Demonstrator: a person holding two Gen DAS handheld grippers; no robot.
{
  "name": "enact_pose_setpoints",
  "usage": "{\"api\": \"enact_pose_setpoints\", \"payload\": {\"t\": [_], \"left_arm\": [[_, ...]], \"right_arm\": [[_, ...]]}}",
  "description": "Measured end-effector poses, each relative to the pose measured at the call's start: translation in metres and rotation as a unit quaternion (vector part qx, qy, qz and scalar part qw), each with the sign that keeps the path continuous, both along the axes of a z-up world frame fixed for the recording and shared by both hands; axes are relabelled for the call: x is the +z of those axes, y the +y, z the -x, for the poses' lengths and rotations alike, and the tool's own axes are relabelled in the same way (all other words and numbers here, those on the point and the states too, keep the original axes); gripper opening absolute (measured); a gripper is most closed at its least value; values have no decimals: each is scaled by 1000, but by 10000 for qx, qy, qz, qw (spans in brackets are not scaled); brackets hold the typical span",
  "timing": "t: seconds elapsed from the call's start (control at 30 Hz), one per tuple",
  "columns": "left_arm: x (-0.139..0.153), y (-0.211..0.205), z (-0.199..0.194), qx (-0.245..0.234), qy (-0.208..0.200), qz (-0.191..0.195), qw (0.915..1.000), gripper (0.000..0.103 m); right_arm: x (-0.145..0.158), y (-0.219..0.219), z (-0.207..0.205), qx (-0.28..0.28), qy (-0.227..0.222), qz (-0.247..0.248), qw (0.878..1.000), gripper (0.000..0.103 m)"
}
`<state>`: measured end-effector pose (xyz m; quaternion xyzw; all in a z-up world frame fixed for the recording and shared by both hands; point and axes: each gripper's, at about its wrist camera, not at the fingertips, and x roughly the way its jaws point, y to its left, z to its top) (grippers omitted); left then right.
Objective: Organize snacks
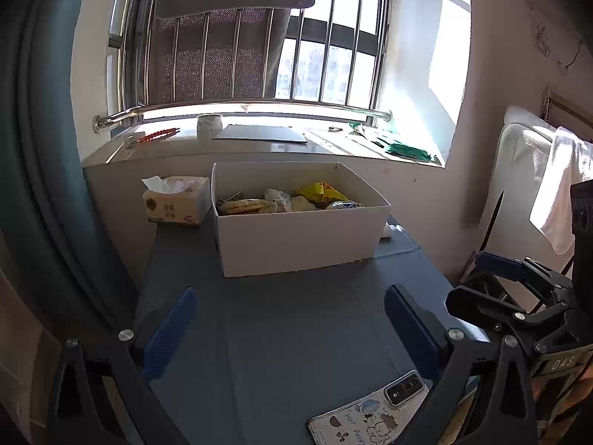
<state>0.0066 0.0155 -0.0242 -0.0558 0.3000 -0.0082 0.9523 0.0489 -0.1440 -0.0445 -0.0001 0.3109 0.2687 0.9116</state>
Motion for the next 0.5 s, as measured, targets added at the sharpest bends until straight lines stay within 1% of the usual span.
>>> {"api": "enact_pose_setpoints", "payload": {"t": [0.5], "left_arm": [[-2,1,0,0,67,10,10000,103]], "right_arm": [[-1,0,1,14,15,-2,10000,103]]}}
